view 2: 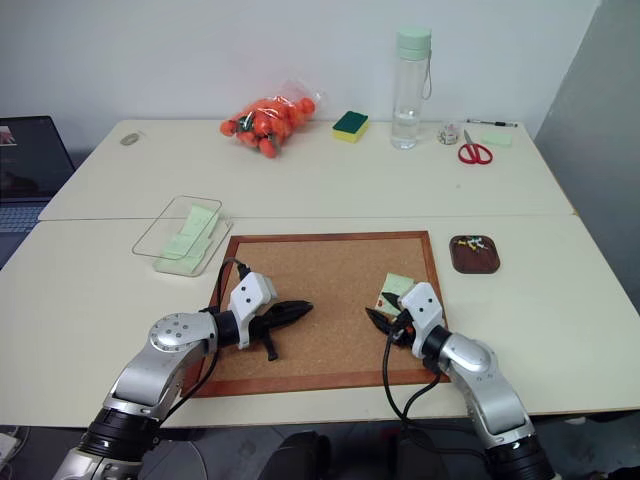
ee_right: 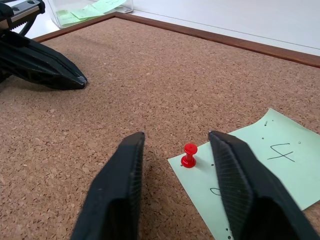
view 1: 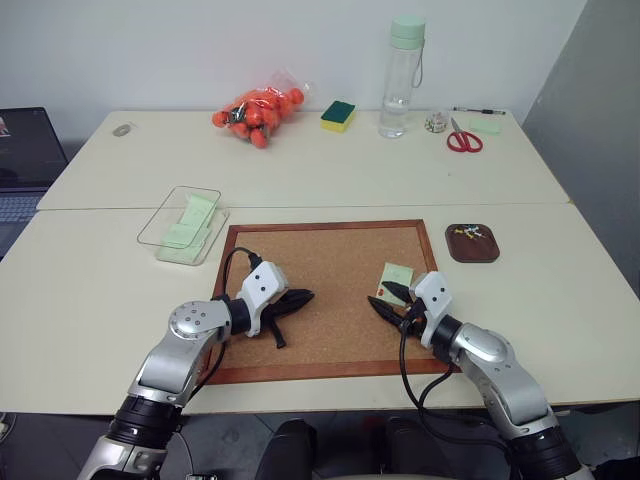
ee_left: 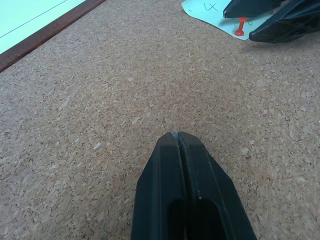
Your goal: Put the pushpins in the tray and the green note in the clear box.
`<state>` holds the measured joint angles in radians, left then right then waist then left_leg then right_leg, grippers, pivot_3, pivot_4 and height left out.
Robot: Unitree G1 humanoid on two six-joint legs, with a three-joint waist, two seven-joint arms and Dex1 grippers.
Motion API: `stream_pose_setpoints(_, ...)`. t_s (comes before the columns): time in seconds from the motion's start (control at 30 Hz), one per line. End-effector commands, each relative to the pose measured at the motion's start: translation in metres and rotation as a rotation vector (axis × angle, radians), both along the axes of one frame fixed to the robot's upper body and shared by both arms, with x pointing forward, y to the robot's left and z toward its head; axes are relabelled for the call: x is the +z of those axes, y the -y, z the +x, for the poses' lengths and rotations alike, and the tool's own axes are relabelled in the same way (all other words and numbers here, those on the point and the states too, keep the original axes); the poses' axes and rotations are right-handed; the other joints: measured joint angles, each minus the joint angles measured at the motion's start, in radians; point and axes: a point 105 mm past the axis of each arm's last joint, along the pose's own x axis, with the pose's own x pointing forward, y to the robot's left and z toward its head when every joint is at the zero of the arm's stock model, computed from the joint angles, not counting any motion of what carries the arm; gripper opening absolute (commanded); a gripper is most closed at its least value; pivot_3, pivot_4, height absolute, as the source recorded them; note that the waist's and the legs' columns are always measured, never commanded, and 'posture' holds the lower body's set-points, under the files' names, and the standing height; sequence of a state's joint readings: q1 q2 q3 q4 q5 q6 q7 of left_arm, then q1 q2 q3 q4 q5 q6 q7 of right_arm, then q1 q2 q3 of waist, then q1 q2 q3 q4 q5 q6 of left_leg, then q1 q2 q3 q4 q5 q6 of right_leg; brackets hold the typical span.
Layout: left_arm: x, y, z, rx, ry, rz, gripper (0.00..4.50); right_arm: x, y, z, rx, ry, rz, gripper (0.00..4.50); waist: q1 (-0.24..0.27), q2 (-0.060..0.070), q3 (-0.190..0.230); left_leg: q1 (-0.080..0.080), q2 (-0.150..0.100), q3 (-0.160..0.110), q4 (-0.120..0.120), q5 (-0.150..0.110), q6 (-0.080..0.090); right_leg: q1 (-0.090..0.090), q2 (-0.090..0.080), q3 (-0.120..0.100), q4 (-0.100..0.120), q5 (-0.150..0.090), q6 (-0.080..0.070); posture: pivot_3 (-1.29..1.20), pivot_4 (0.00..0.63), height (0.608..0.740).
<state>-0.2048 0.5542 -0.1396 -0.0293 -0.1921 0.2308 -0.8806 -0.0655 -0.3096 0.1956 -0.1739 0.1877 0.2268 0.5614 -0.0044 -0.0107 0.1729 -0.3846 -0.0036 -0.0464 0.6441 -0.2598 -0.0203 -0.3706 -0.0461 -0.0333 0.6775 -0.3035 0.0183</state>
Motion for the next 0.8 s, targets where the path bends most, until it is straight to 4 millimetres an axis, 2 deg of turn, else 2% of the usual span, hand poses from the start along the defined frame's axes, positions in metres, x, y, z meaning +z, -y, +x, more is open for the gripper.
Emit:
stream_pose_setpoints(0.03, -0.018, -0.006, -0.007, 0.016, -0.065, 0.039, 0.0, 0.003, 0.005, 0.003, -0.019, 0.022, -0.003, 1.1, 0.0, 0.0, 0.0, 0.0, 0.0, 0.0, 0.0, 0.0, 0.0, 0.0, 0.0, 0.0, 0.0, 0.0, 0.0, 0.0, 0.15, 0.74)
stream_pose_setpoints(0.2, -0.019, -0.006, -0.007, 0.016, -0.066, 0.039, 0.0, 0.003, 0.007, 0.005, -0.029, 0.027, -0.015, 0.04, 0.0, 0.0, 0.0, 0.0, 0.0, 0.0, 0.0, 0.0, 0.0, 0.0, 0.0, 0.0, 0.0, 0.0, 0.0, 0.0, 0.15, 0.74)
stream_pose_setpoints(0.4, -0.019, -0.007, -0.007, 0.016, -0.066, 0.04, 0.0, 0.006, 0.009, 0.006, -0.028, 0.045, -0.015, 0.04, 0.0, 0.0, 0.0, 0.0, 0.0, 0.0, 0.0, 0.0, 0.0, 0.0, 0.0, 0.0, 0.0, 0.0, 0.0, 0.0, 0.15, 0.74)
stream_pose_setpoints(0.57, -0.02, -0.007, -0.007, 0.016, -0.066, 0.044, 0.0, 0.024, 0.007, 0.005, -0.013, 0.103, 0.037, 0.04, 0.0, 0.0, 0.0, 0.0, 0.0, 0.0, 0.0, 0.0, 0.0, 0.0, 0.0, 0.0, 0.0, 0.0, 0.0, 0.0, 0.15, 0.74)
stream_pose_setpoints(0.8, -0.021, -0.009, -0.007, 0.014, -0.067, 0.05, 0.0, 0.038, 0.007, 0.003, -0.006, 0.123, 0.069, 0.04, 0.001, 0.0, 0.0, -0.001, 0.0, 0.0, 0.0, 0.0, 0.0, -0.001, 0.0, 0.0, 0.0, 0.0, 0.0, 0.0, 0.15, 0.74)
